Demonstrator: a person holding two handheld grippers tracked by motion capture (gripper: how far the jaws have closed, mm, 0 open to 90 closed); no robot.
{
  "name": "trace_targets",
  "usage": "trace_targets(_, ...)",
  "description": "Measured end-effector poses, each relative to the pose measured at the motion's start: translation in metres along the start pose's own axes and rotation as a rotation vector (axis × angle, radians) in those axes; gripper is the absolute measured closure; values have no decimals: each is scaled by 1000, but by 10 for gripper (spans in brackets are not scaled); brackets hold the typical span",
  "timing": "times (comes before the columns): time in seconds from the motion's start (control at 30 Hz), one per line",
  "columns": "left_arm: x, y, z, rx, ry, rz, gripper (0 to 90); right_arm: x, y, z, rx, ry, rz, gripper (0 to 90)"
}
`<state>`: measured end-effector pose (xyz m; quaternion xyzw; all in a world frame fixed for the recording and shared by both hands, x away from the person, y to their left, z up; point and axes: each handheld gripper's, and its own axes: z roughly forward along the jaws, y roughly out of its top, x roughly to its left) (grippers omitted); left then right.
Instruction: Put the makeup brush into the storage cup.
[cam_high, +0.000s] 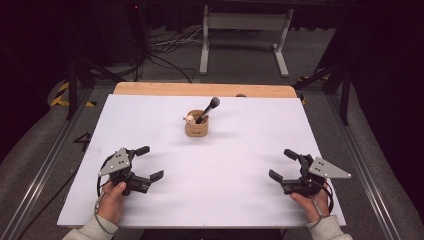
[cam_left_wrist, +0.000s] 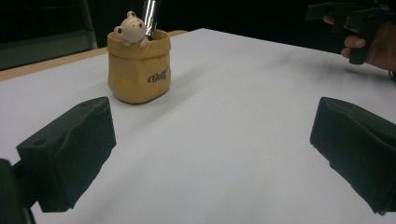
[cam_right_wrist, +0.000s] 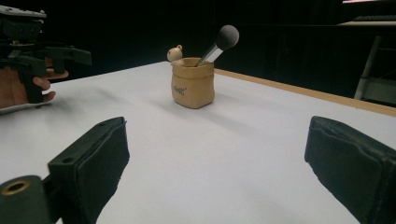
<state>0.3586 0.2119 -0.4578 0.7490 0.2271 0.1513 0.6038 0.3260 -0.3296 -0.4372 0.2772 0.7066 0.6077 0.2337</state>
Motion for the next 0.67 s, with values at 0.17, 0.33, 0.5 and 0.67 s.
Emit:
trace_targets(0.17, -1, -5, 1, -13, -1, -21, 3, 1, -2, 1, 4, 12, -4, 69)
trace_targets(0.33, 1, -6, -2, -39, 3, -57, 1, 3, -3, 1, 9, 15, 1, 68)
trace_targets(0.5, 2, -6, -3, -47, 9, -61, 1, 3, -3, 2, 12, 19, 1, 67)
trace_targets(0.67, 1, -6, -4, -61, 6, -61, 1, 4, -3, 2, 13, 20, 1, 66)
